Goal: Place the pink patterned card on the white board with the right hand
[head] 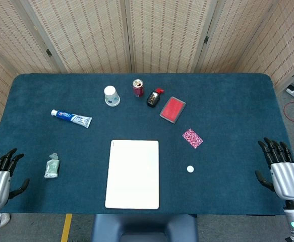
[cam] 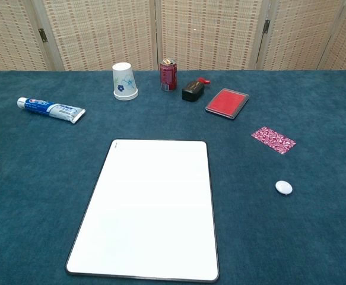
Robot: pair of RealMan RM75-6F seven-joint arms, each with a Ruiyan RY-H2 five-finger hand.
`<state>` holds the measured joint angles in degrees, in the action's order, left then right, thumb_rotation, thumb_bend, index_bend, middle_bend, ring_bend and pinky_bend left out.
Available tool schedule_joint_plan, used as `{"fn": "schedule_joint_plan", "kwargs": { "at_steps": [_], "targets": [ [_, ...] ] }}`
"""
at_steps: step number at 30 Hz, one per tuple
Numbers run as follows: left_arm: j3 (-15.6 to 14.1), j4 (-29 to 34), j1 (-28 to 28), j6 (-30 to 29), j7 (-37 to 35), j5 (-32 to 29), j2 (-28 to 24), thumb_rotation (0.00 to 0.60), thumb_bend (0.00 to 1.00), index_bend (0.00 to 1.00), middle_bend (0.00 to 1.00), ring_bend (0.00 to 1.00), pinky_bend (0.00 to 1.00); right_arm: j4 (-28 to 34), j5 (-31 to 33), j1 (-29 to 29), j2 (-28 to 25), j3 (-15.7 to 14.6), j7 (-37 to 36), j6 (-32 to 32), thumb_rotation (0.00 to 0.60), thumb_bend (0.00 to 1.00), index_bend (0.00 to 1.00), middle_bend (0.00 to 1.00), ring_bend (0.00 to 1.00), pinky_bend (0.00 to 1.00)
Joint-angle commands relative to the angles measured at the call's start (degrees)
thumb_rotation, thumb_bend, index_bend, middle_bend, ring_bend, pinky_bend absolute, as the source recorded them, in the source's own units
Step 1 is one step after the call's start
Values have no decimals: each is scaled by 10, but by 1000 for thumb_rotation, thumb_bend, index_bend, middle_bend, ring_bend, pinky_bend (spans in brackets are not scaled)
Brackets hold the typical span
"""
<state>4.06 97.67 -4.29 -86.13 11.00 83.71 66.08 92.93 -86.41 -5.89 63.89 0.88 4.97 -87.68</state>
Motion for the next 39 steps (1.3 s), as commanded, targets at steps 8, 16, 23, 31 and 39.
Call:
{"fn": "schedule_joint_plan", "kwargs": {
  "at_steps": [8, 16, 23, 31, 39],
  "targets": [
    [-3, 4, 2, -4, 1, 1, -1, 600, 343, 198, 120, 166, 0, 3, -6, 2, -2, 2, 0, 8, 600, 344, 42, 74, 57, 0],
    [-6, 5, 3, -5, 1, 2, -2, 600, 343, 198, 120, 165, 0, 16, -22, -12, -9, 2, 9, 31, 600, 344, 42, 74, 62, 0],
    [-9, 5, 6, -7, -2, 1, -2, 600, 343, 200, 121, 166, 0, 42, -3, -93, -25, 27, 61, 154, 600, 345, 42, 74, 62, 0],
    [-15, 8, 16, -17, -5, 4, -7, 600, 343, 206, 120, 166, 0, 43, 114, -203, -9, 66, 150, 333, 600, 344, 42, 64, 27, 0],
    [-21, 11, 21, -17, -7, 4, -9, 600, 343, 216, 120, 166, 0, -28, 202, -294, 49, 77, 195, 447, 600, 253, 44, 56, 21, 0]
  ]
}}
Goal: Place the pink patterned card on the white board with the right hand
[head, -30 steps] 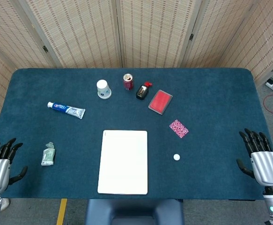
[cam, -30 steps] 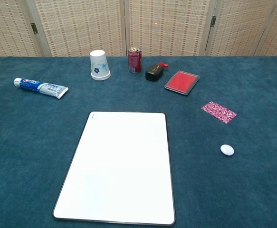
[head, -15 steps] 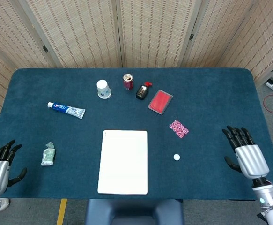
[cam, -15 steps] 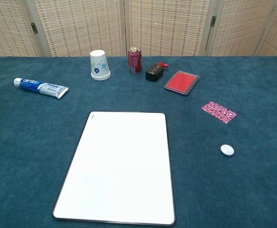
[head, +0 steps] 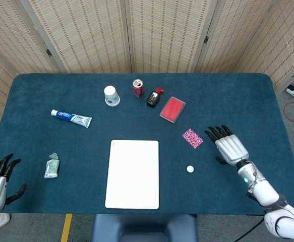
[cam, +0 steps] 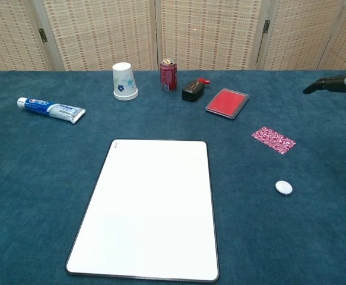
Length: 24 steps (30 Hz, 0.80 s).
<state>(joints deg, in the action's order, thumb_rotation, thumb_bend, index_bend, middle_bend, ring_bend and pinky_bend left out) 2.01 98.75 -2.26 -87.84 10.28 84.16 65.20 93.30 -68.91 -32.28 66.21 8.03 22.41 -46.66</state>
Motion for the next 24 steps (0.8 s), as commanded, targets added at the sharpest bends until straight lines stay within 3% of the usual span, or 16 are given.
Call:
{"fn": "schedule_joint_plan", "kwargs": {
  "at_steps": [1, 10, 24],
  "targets": [
    [0, 0, 0, 1, 0, -1, 0, 600, 343, 217, 120, 166, 0, -41, 35, -40, 31, 4, 27, 48, 600, 253, 44, 54, 20, 0],
    [-3, -2, 1, 8, -2, -6, 2, 600, 343, 218, 120, 166, 0, -130, 124, -124, 92, -15, 88, 120, 600, 252, 44, 45, 0, 0],
    [-1, -13, 5, 12, -9, -20, 7, 600, 343, 217, 120, 166, 0, -219, 206, -202, 150, -70, 144, 149, 600, 248, 44, 42, 0, 0]
  ]
}}
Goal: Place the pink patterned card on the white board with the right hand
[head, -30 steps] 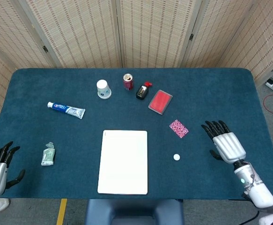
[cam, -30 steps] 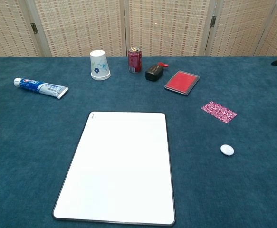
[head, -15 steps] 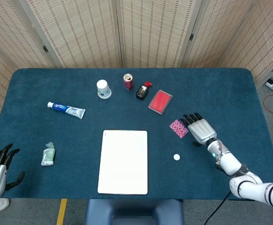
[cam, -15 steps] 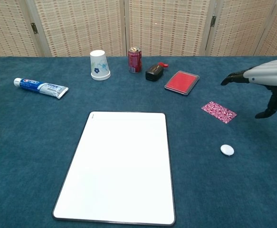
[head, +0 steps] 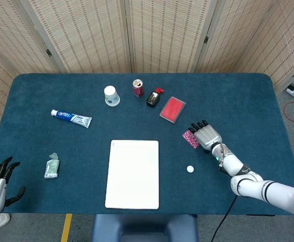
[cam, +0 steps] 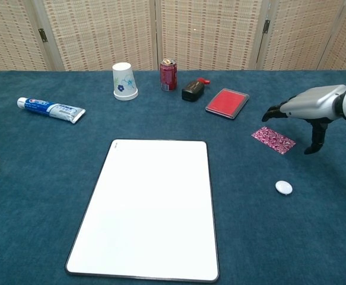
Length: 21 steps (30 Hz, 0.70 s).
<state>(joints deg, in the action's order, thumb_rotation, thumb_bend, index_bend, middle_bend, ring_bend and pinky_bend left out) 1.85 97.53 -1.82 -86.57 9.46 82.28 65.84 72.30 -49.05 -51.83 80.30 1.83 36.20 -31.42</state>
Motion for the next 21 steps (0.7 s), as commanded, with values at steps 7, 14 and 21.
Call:
{"fn": "schedule_joint_plan", "kwargs": {
  "at_steps": [7, 14, 21],
  "targets": [
    [0, -6, 2, 2, -4, -4, 2, 600, 343, 217, 121, 166, 0, -33, 23, -25, 35, -23, 15, -13, 600, 247, 44, 42, 0, 0],
    [0, -10, 4, 2, -8, -6, 2, 600, 343, 217, 120, 166, 0, -50, 35, -32, 53, -33, 17, -23, 600, 247, 46, 42, 0, 0],
    [-1, -14, 6, 1, -12, -6, 2, 600, 343, 218, 120, 166, 0, -59, 42, -37, 63, -40, 17, -28, 600, 247, 75, 43, 0, 0]
  ]
}}
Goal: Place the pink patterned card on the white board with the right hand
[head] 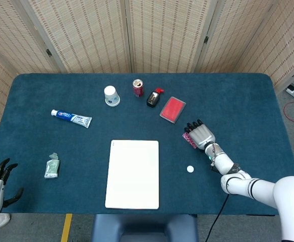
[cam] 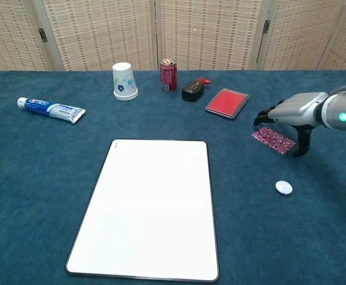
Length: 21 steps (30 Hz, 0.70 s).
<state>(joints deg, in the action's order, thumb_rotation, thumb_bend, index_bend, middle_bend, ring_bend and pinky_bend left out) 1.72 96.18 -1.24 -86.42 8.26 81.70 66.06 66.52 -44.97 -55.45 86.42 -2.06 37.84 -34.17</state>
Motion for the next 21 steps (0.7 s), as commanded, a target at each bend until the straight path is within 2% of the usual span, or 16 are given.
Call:
{"fn": "schedule_joint_plan", "kwargs": {
  "at_steps": [1, 15, 21],
  "targets": [
    [0, -1, 1, 0, -1, 0, 0, 600, 343, 218, 120, 166, 0, -2, 3, -2, 3, -2, 1, -1, 600, 247, 80, 43, 0, 0],
    [-1, -12, 3, 3, -11, -1, 3, 600, 343, 218, 120, 166, 0, -9, 19, -8, 20, -9, 14, -25, 600, 248, 213, 62, 0, 0],
    [-2, -16, 3, 7, -16, -3, 2, 600, 343, 217, 121, 166, 0, -13, 21, -5, 27, -10, 18, -38, 600, 248, 222, 66, 0, 0]
  ]
}}
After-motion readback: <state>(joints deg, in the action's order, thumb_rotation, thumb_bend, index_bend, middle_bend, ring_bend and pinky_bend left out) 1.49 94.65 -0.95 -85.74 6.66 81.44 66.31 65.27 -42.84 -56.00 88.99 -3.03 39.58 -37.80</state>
